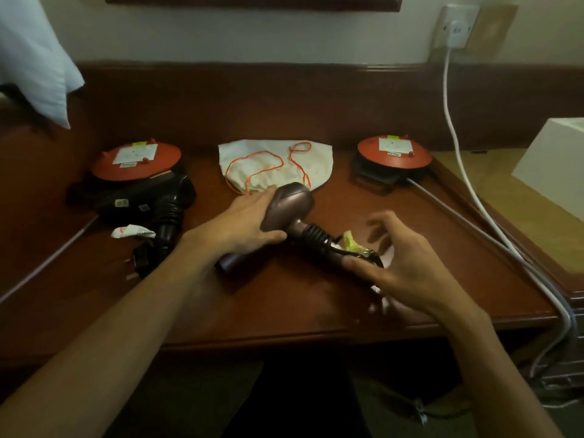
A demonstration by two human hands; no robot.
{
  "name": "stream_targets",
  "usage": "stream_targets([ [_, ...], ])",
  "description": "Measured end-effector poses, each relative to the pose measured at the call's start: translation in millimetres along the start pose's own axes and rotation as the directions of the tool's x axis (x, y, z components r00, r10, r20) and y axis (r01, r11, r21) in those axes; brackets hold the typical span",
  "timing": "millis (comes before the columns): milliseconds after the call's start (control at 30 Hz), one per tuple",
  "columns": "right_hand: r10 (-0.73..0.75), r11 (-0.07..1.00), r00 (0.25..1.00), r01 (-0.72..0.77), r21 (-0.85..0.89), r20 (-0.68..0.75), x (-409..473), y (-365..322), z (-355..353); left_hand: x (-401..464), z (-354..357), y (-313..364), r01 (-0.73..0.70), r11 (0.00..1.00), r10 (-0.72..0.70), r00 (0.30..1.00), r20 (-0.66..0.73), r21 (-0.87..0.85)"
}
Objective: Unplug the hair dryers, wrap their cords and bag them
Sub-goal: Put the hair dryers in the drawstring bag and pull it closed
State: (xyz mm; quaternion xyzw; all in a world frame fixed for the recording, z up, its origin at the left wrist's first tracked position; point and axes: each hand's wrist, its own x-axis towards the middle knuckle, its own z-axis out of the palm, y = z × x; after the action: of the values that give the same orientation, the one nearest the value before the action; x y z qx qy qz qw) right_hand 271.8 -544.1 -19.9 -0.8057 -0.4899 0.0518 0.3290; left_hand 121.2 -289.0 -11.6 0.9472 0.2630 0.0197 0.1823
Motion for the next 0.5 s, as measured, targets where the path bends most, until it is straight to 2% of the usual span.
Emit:
stream_targets([
  [67, -0.055, 0.995, 0.998, 0.053, -0.082, -0.015, 17.0, -14.1, -1.6, 16.3, 2.1, 6.5, -0.027, 0.998, 0.025, 0.999, 0.039, 0.05],
  [100, -0.067, 0.991, 0.997, 0.07, -0.117, 0.025, 28.0, -20.4, -0.5, 22.5, 4.3, 10.8, -0.048, 0.997, 0.046, 0.998, 0.036, 0.065],
  [167, -0.048, 0.982, 0.984, 0.078, -0.174, 0.171, 50.1, -28.5, 7.0, 25.3, 10.7, 22.2, -0.072, 0.99, 0.074, 0.997, -0.015, 0.12],
  [267, 0.082, 0.968, 0.927, 0.013, -0.25, 0.367, 65.9, -32.2, 23.1, 20.9, 31.7, 34.5, -0.006, 0.985, 0.036, 0.985, -0.167, 0.172],
  [367, 0.103, 0.966, 0.91, 0.005, -0.259, 0.403, 61.9, -25.4, 27.7, 22.2, 49.0, 46.4, 0.013, 0.989, 0.026, 0.966, -0.259, 0.146],
  [500, 0.186, 0.944, 0.896, -0.05, -0.325, 0.403, 57.9, 0.3, 6.1, 40.5, 59.1, 74.9, -0.069, 0.986, 0.104, 0.966, -0.235, 0.151],
])
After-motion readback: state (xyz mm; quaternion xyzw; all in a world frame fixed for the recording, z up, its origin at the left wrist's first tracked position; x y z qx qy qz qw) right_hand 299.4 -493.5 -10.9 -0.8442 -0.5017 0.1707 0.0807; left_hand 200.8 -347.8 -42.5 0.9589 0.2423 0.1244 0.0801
